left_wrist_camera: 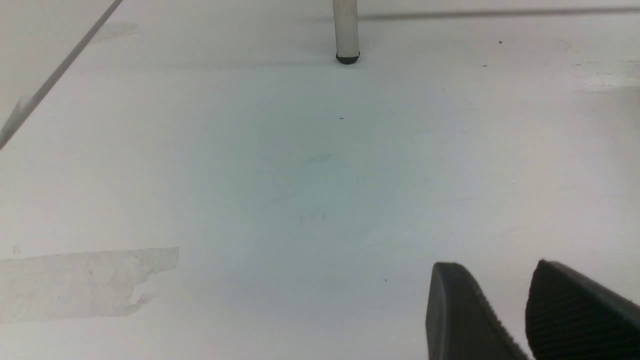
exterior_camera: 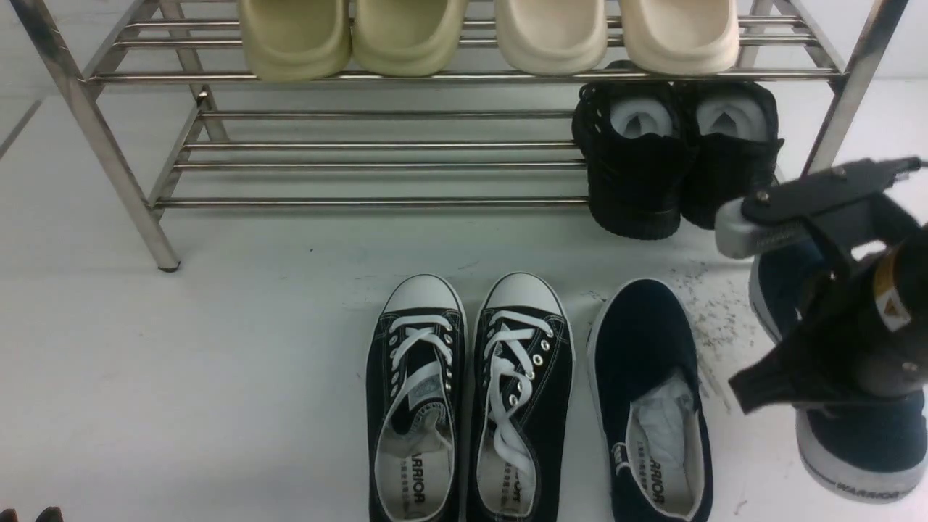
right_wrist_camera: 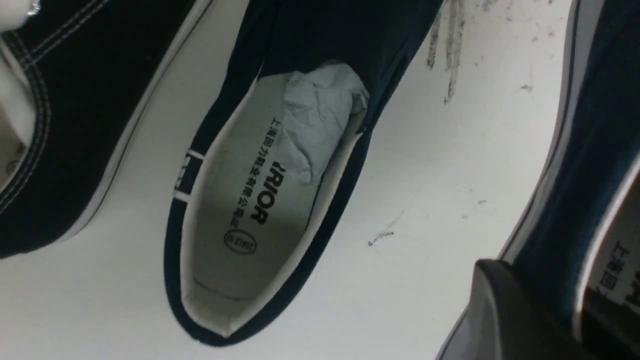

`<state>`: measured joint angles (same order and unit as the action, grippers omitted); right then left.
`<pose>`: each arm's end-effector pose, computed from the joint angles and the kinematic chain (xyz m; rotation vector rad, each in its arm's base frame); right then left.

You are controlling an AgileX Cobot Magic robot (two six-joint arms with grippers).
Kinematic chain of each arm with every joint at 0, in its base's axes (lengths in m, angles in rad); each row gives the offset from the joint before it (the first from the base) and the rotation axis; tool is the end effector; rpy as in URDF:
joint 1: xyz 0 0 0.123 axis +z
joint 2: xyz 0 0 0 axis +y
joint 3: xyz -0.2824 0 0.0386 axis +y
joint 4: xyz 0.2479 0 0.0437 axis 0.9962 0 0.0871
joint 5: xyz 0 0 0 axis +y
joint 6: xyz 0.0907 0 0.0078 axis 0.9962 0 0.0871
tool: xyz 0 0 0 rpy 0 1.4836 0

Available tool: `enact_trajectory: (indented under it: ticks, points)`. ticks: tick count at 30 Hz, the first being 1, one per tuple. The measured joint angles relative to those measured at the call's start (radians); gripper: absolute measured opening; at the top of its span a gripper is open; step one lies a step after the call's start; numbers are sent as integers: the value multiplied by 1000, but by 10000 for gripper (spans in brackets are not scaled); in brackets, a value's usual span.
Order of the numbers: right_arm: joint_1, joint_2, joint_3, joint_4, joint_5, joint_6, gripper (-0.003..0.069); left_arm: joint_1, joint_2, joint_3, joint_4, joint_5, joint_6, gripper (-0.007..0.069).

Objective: Take the shoes off the shelf with your hand on the white table.

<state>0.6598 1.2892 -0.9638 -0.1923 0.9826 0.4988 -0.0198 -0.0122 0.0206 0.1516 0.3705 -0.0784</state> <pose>0.1976 0.1350 0.2830 -0.3289 2.7325 0.0598 0.0526 0.0040 0.1738 0.0390 1.8585 0.0809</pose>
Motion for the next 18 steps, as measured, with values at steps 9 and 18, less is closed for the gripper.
enact_trajectory:
  ticks: [9, 18]
  points:
    - [0, 0, 269, -136, -349, 184, 34, 0, 0, 0, 1, 0, 0, 240]
    - [0, 74, 323, -205, -590, 187, 36, 0, 0, 0, 2, 0, 0, 240]
